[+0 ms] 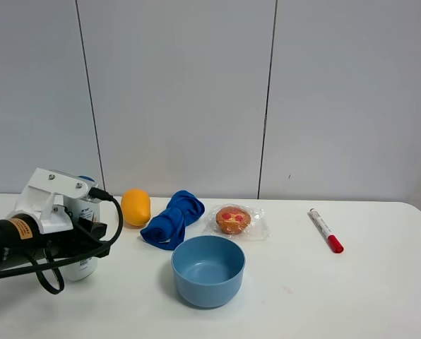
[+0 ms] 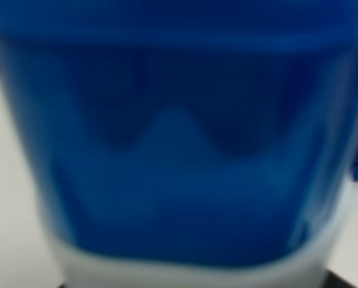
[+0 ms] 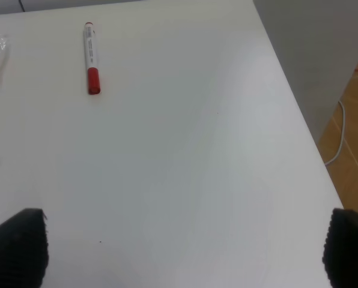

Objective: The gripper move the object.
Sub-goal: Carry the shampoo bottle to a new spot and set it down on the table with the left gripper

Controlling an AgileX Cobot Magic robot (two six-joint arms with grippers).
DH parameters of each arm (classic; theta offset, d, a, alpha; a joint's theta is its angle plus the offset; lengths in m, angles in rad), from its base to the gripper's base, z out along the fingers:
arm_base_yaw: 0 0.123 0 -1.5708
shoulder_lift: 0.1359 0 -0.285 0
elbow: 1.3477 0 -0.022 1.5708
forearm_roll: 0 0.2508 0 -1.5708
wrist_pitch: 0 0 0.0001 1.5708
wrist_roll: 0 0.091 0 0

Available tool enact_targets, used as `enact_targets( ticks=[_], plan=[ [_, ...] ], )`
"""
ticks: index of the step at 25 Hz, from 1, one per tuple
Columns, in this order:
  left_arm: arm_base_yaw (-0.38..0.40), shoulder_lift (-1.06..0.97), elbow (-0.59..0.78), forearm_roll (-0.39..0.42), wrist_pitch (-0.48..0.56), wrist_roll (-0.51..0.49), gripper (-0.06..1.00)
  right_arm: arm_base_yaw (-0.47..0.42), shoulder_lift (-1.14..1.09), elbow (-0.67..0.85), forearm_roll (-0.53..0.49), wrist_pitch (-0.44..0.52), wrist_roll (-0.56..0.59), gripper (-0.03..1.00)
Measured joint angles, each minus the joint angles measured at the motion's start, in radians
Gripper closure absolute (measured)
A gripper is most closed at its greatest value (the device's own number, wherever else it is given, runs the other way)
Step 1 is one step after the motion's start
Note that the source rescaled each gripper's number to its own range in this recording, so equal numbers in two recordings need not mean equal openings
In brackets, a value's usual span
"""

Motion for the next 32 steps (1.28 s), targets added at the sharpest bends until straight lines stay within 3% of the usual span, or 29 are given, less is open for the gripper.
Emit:
enact_targets(
  ticks=[8,12,17,21,25,27,32],
  plan=[
    [-0.001,-0.166,0.003,0.098,0.089,-0.083,0.92,0.0,0.0,0.0,0.0,0.0,0.0,-0.03],
    [-0.001,-0.324,0.004,0.117,0.22,-0.16,0.92,0.0,0.0,0.0,0.0,0.0,0.0,-0.03],
    [-0.026,-0.479,-0.065,0.189,0.483,-0.252,0.92,0.0,0.0,0.0,0.0,0.0,0.0,-0.03],
    [-0.121,-0.526,-0.183,0.204,0.709,-0.295,0.92,0.0,0.0,0.0,0.0,0.0,0.0,-0.03],
    [-0.239,-0.527,-0.325,0.123,0.908,-0.301,0.92,0.0,0.0,0.0,0.0,0.0,0.0,-0.03],
    [-0.298,-0.527,-0.386,0.084,0.969,-0.303,0.92,0.0,0.0,0.0,0.0,0.0,0.0,-0.03],
    [-0.398,-0.512,-0.505,0.069,0.988,-0.303,0.92,0.0,0.0,0.0,0.0,0.0,0.0,-0.03]
  ],
)
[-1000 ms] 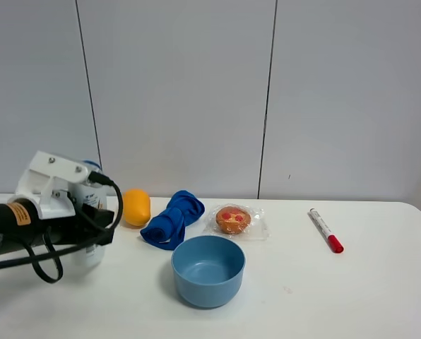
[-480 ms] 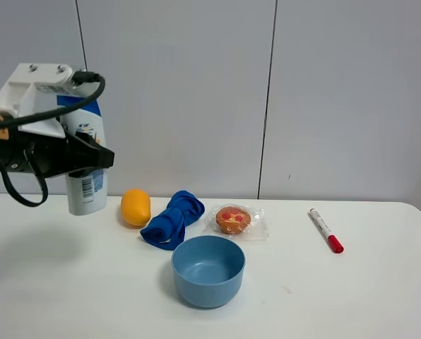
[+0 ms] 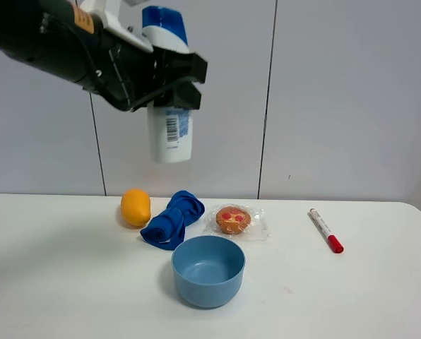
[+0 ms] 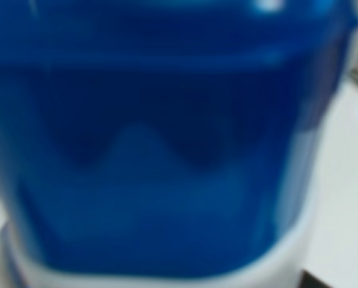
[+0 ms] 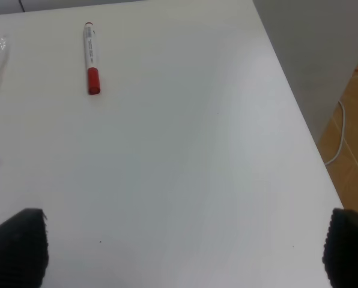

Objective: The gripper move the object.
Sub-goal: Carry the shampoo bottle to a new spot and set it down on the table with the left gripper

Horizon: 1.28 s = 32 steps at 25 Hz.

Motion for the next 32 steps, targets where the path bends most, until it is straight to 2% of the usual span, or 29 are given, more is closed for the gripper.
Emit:
enact_targets(
  ticks=[5,12,23,28,32],
  plan=[
    [-0.065,0.089,-0.113,-0.001,0.01,0.0,0.92,0.0,0.0,0.0,0.0,0.0,0.0,-0.03],
    [-0.106,0.282,-0.302,-0.001,0.007,0.001,0.92,0.0,0.0,0.0,0.0,0.0,0.0,-0.03],
    [-0.138,0.538,-0.501,0.004,-0.156,0.001,0.92,0.0,0.0,0.0,0.0,0.0,0.0,-0.03],
    [-0.138,0.641,-0.521,0.041,-0.231,0.012,0.92,0.0,0.0,0.0,0.0,0.0,0.0,-0.03],
    [-0.138,0.693,-0.521,0.054,-0.259,0.058,0.92,0.0,0.0,0.0,0.0,0.0,0.0,-0.03]
  ],
)
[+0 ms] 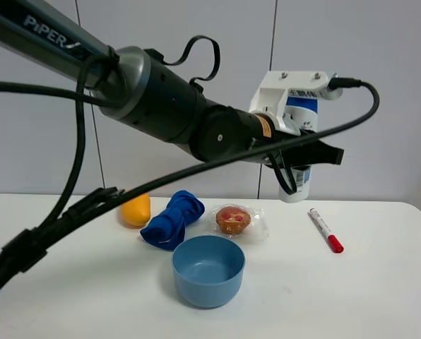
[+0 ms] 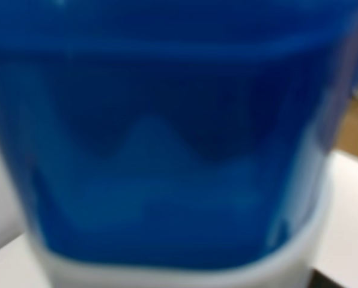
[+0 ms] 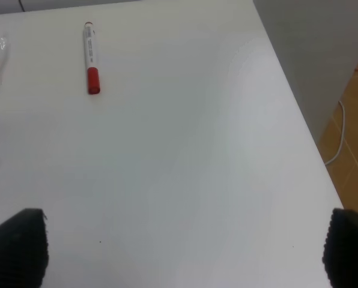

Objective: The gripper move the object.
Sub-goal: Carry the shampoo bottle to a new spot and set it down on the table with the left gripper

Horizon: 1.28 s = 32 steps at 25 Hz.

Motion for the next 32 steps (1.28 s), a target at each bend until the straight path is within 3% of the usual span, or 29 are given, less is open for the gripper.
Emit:
enact_targets(
  ticks=[5,10,21,32],
  plan=[
    [0.0,0.039,0.0,0.035,-0.038,0.086,0.92,0.0,0.0,0.0,0.0,0.0,0.0,-0.03],
    [0.0,0.07,0.0,0.046,-0.108,0.094,0.92,0.0,0.0,0.0,0.0,0.0,0.0,-0.03],
    [0.0,0.164,0.0,0.061,-0.176,-0.011,0.92,0.0,0.0,0.0,0.0,0.0,0.0,-0.03],
    [0.0,0.244,0.0,0.065,-0.196,-0.052,0.92,0.0,0.0,0.0,0.0,0.0,0.0,-0.03]
  ],
)
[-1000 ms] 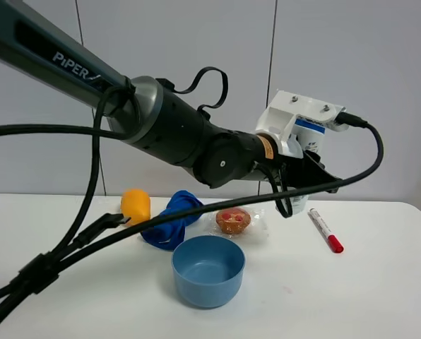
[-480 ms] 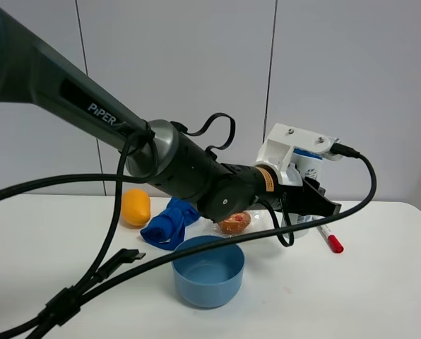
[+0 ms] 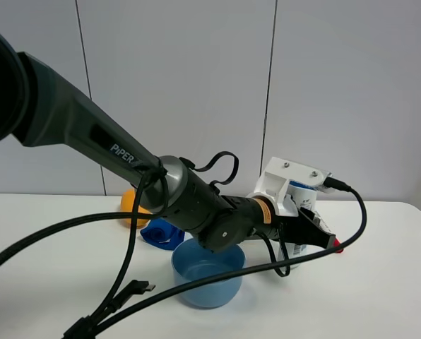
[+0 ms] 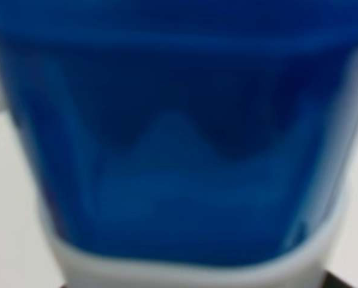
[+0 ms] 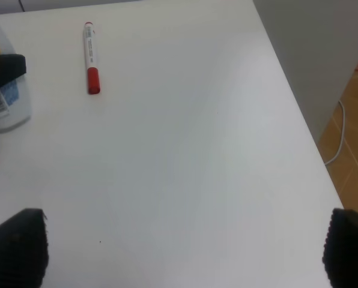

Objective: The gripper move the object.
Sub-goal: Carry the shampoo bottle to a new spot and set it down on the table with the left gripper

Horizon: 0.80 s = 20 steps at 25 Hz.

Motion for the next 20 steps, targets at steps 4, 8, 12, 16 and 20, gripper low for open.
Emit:
enact_targets(
  ticks=[4,8,12,16,20],
  plan=[
    [0.0,0.005,0.0,0.002,-0.011,-0.003,0.92,0.0,0.0,0.0,0.0,0.0,0.0,-0.03],
    [0.0,0.005,0.0,0.017,-0.048,0.01,0.92,0.0,0.0,0.0,0.0,0.0,0.0,-0.03],
    [0.0,0.007,0.0,0.065,-0.058,0.036,0.92,0.0,0.0,0.0,0.0,0.0,0.0,-0.03],
    [0.0,0.017,0.0,0.077,-0.083,0.038,0.92,0.0,0.0,0.0,0.0,0.0,0.0,-0.03],
    [0.004,0.02,0.0,0.077,-0.113,0.039,0.92,0.0,0.0,0.0,0.0,0.0,0.0,-0.03]
  ],
)
